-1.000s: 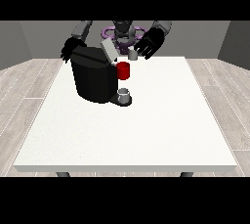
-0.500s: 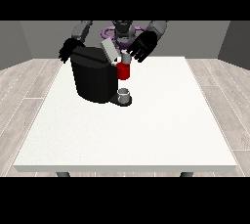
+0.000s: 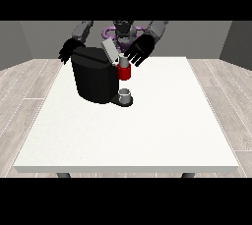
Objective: Insert the coffee pod into the coffee machine and close the lid
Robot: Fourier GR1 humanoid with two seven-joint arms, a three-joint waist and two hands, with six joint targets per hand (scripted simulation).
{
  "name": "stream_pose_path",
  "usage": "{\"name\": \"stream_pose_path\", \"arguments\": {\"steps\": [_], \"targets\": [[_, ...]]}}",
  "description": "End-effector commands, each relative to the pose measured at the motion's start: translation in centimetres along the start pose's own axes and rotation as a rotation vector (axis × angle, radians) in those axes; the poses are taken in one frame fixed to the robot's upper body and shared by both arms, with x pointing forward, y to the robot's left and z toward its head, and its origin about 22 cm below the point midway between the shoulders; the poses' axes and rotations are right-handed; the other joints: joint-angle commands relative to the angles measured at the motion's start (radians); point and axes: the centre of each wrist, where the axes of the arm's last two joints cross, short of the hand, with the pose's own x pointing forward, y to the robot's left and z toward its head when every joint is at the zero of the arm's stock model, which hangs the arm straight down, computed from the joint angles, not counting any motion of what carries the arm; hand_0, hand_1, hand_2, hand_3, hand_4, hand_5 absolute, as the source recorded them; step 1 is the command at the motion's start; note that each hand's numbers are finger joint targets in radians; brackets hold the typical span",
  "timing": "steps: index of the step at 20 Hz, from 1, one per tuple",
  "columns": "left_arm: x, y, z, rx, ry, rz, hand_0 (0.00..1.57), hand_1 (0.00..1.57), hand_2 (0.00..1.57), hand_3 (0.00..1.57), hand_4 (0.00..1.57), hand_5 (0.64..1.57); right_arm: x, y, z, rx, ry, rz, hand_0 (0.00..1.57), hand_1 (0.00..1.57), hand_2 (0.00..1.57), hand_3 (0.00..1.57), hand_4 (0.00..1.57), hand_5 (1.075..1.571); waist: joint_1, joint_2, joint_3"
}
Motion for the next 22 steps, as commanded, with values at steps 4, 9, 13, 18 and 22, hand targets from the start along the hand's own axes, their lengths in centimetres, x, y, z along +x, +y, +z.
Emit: {"name": "stream_pose_path", "arguments": {"steps": [4, 9, 13, 18, 22], "targets": [[0.6, -1.4, -0.2, -0.051, -0.032, 0.000, 1.20, 1.20, 1.27, 1.20, 0.50, 1.571, -0.8, -1.2, 0.0, -0.049, 0.020, 0.009, 0.00, 0.00, 0.00, 0.00, 0.53, 1.571, 0.036, -0.022, 0.0001], [-1.4, -0.8, 0.6, -0.010, -0.008, -0.008, 1.16, 1.16, 1.24, 1.18, 0.49, 1.571, -0.6, -2.9, 0.4, -0.016, -0.004, 0.002, 0.00, 0.00, 0.00, 0.00, 0.44, 1.571, 0.011, 0.016, 0.0001], [-2.4, 0.6, 0.8, -0.009, 0.030, -0.017, 1.22, 1.22, 1.27, 1.20, 0.49, 1.571, 0.8, -0.9, 0.7, 0.021, -0.037, -0.005, 0.00, 0.00, 0.00, 0.00, 0.44, 1.571, -0.032, 0.015, -0.0004], [0.1, -2.4, -0.2, -0.043, -0.011, 0.001, 1.22, 1.22, 1.27, 1.17, 0.48, 1.571, 0.4, 0.5, -0.4, -0.032, -0.036, -0.019, 0.00, 0.00, 0.00, 0.00, 0.45, 1.571, 0.018, 0.043, -0.0001], [-0.3, -1.5, -0.1, -0.054, 0.014, -0.002, 1.20, 1.20, 1.23, 1.09, 0.46, 1.571, -0.2, -1.9, -0.1, -0.033, -0.002, 0.004, 0.00, 0.00, 0.00, 0.00, 0.42, 1.571, 0.001, 0.026, 0.0000]]}}
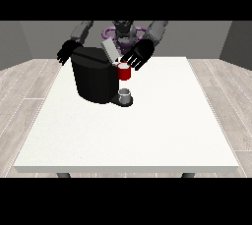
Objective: Insert the coffee pod into the coffee machine and close the lid
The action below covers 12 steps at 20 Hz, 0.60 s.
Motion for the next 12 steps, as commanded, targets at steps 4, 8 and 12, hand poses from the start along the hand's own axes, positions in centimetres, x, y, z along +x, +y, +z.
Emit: {"name": "stream_pose_path", "arguments": {"steps": [4, 8, 12], "targets": [[0.5, -1.4, -0.3, 0.013, 0.006, -0.025, 1.13, 1.13, 1.17, 1.00, 0.46, 1.571, 0.8, 0.9, -0.5, -0.029, 0.001, 0.016, 0.00, 0.00, 0.00, 0.00, 0.38, 1.571, -0.002, 0.009, -0.0012], [-1.3, 0.1, 0.5, 0.004, 0.016, -0.052, 1.06, 1.06, 1.11, 0.94, 0.39, 1.571, 1.2, -1.2, -0.6, 0.001, -0.001, -0.011, 0.00, 0.00, 0.00, 0.00, 0.44, 1.571, -0.003, -0.004, -0.0012], [1.3, 0.3, -0.3, 0.016, -0.037, -0.074, 1.05, 1.05, 1.12, 0.96, 0.36, 1.571, 0.2, -1.1, -1.2, -0.016, -0.031, -0.016, 0.00, 0.00, 0.00, 0.00, 0.48, 1.571, 0.033, 0.015, -0.0007]]}}
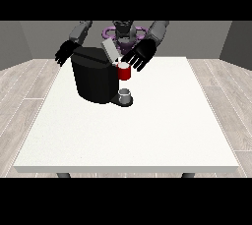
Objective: Insert the coffee pod into the coffee machine and close the lid
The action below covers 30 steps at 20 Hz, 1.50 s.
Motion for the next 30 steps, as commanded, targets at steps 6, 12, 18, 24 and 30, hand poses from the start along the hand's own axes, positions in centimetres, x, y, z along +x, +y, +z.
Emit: {"name": "stream_pose_path", "arguments": {"steps": [6, 12, 18, 24, 30], "targets": [[-2.1, -0.6, 0.9, -0.051, 0.003, -0.075, 0.57, 0.57, 0.81, 0.64, 0.24, 1.571, 0.2, 0.2, 0.6, 0.025, 0.009, 0.021, 0.00, 0.00, 0.00, 0.00, 0.46, 1.571, -0.017, -0.012, -0.0011], [-0.8, -1.0, 0.5, -0.123, -0.021, -0.114, 0.00, 0.00, 0.00, 0.00, 0.00, 1.571, -1.6, -1.1, 0.5, -0.030, 0.058, 0.007, 0.00, 0.00, 0.00, 0.00, 0.37, 1.571, 0.031, -0.032, -0.0005], [-0.6, -0.4, 0.3, -0.140, 0.009, -0.097, 0.00, 0.00, 0.00, 0.00, 0.00, 1.571, -2.2, -1.4, 1.3, -0.036, 0.104, 0.018, 0.00, 0.00, 0.00, 0.00, 0.39, 1.571, 0.025, -0.088, -0.0006], [-2.9, -2.8, 1.6, -0.138, 0.016, -0.097, 0.00, 0.00, 0.00, 0.00, 0.00, 1.571, -3.0, -0.9, 2.8, -0.032, 0.102, -0.001, 0.00, 0.00, 0.00, 0.00, 0.36, 1.571, 0.035, -0.114, -0.0009], [-2.3, -5.9, 1.8, -0.188, 0.013, 0.065, 0.00, 0.00, 0.00, 0.00, 0.00, 1.571, -4.3, -2.9, 3.1, -0.091, 0.169, -0.002, 0.00, 0.00, 0.00, 0.00, 0.39, 1.571, 0.103, -0.190, -0.0009]]}}
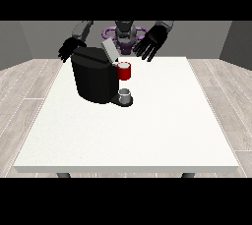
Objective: Insert the coffee pod into the coffee machine and close the lid
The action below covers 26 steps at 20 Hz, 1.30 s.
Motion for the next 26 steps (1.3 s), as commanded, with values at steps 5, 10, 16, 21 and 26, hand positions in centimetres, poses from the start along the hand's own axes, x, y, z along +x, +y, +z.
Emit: {"name": "stream_pose_path", "arguments": {"steps": [5, 10, 16, 21, 26], "targets": [[-1.9, -6.0, 0.9, 0.056, -0.008, 0.478, 0.00, 0.00, 0.00, 0.00, 0.08, 1.571, -2.2, -3.5, 1.9, -0.083, 0.100, 0.000, 0.00, 0.00, 0.00, 0.00, 0.40, 1.571, 0.082, -0.153, -0.0011], [-5.2, -13.7, 4.2, 0.038, 0.048, 0.730, 0.00, 0.00, 0.00, 0.00, 0.00, 1.571, -4.2, -5.1, 4.7, -0.099, 0.118, 0.038, 0.00, 0.00, 0.00, 0.00, 0.49, 1.571, 0.159, -0.265, -0.0007], [-6.8, -18.3, 7.0, 0.011, 0.130, 0.914, 0.00, 0.00, 0.00, 0.00, 0.14, 1.571, -0.4, -2.5, 2.8, 0.034, 0.094, 0.039, 0.00, 0.00, 0.00, 0.00, 0.37, 1.571, 0.199, -0.370, -0.0012], [-8.7, -18.7, 9.2, -0.001, 0.159, 0.965, 0.00, 0.00, 0.00, 0.00, 0.00, 1.571, 2.8, -4.2, 1.3, 0.123, 0.016, 0.091, 0.00, 0.00, 0.00, 0.00, 0.00, 1.571, 0.236, -0.387, -0.0005], [-7.4, -21.0, 10.0, 0.015, 0.154, 1.046, 0.00, 0.00, 0.00, 0.00, 0.00, 1.571, 4.0, -2.8, 0.5, 0.193, 0.015, 0.085, 0.00, 0.00, 0.00, 0.00, 0.00, 1.571, 0.288, -0.379, -0.0003]]}}
